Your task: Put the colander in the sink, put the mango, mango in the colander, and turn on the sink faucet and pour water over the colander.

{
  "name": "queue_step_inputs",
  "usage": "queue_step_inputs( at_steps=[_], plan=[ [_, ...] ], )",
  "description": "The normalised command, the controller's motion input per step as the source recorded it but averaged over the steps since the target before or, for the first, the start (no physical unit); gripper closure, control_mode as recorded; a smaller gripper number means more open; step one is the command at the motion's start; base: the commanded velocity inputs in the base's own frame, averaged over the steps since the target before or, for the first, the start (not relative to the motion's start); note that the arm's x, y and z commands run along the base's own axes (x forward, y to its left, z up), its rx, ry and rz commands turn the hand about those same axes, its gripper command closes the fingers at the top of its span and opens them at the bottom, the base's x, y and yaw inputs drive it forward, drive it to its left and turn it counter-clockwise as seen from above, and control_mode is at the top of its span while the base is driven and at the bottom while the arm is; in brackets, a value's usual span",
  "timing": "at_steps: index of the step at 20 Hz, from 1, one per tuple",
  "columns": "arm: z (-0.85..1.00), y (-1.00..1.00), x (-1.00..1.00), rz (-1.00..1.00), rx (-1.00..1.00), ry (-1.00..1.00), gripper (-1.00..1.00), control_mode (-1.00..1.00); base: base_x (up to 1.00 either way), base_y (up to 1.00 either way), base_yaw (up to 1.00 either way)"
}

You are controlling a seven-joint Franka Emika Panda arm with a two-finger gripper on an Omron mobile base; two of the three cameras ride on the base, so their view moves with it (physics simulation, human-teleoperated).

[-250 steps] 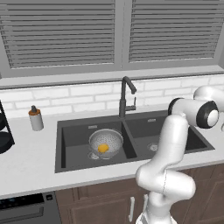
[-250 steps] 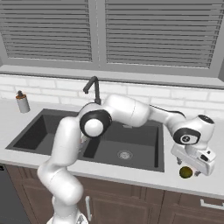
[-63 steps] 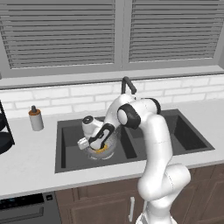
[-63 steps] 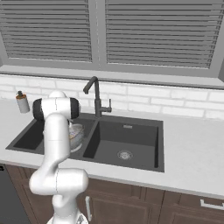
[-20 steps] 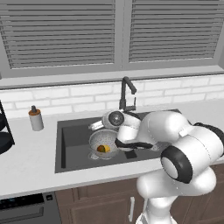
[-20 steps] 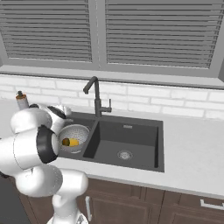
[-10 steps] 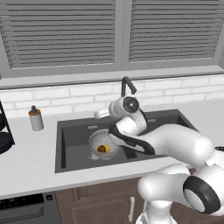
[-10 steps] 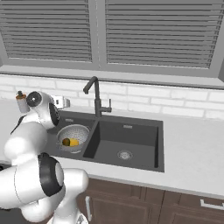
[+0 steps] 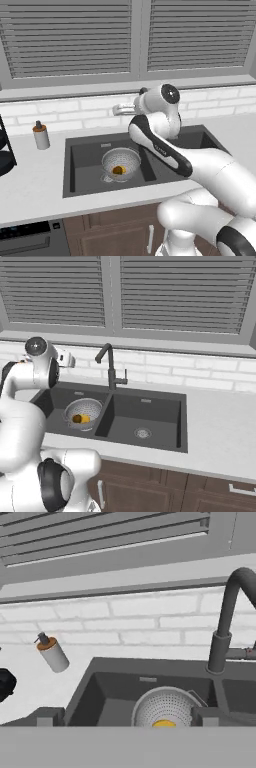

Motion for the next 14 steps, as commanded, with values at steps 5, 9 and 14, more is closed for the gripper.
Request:
queue_step_inputs(
  at_steps=[5, 9, 14],
  plan=[
    [0.23, -0.26, -0.35, -0.21, 0.16, 0.18, -1.00, -1.00, 0.00, 0.00, 0.00],
    [0.07, -0.57, -0.07, -0.23, 0.14, 0.27, -1.00, -1.00, 0.00, 0.00, 0.00],
    [0.14, -0.83, 0.00, -0.09, 0.20, 0.18, -1.00, -1.00, 0.00, 0.00, 0.00]
  ],
)
